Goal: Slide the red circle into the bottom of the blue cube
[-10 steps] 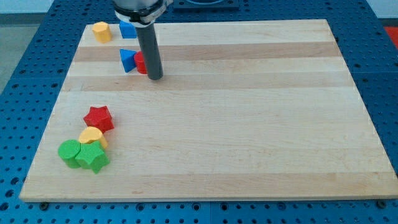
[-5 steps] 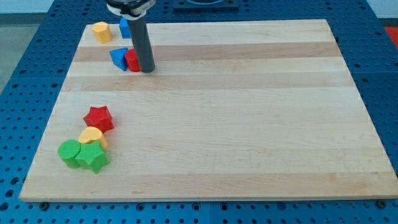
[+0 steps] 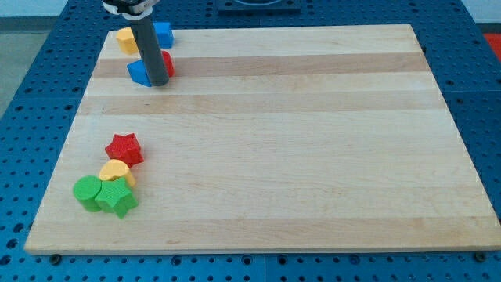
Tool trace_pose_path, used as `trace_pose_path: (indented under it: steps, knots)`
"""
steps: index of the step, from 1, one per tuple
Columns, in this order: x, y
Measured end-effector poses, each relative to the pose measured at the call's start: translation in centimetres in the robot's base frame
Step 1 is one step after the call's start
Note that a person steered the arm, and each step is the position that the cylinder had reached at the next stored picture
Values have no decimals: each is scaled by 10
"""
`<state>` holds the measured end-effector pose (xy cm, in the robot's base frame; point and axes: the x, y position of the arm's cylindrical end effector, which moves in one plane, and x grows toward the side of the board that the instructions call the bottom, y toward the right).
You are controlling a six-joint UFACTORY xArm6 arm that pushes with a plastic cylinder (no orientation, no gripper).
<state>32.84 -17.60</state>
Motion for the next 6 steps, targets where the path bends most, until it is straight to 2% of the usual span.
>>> trace_pose_path:
  steps: [3,6]
  knots:
    - [-46,0]
    - [-42,0]
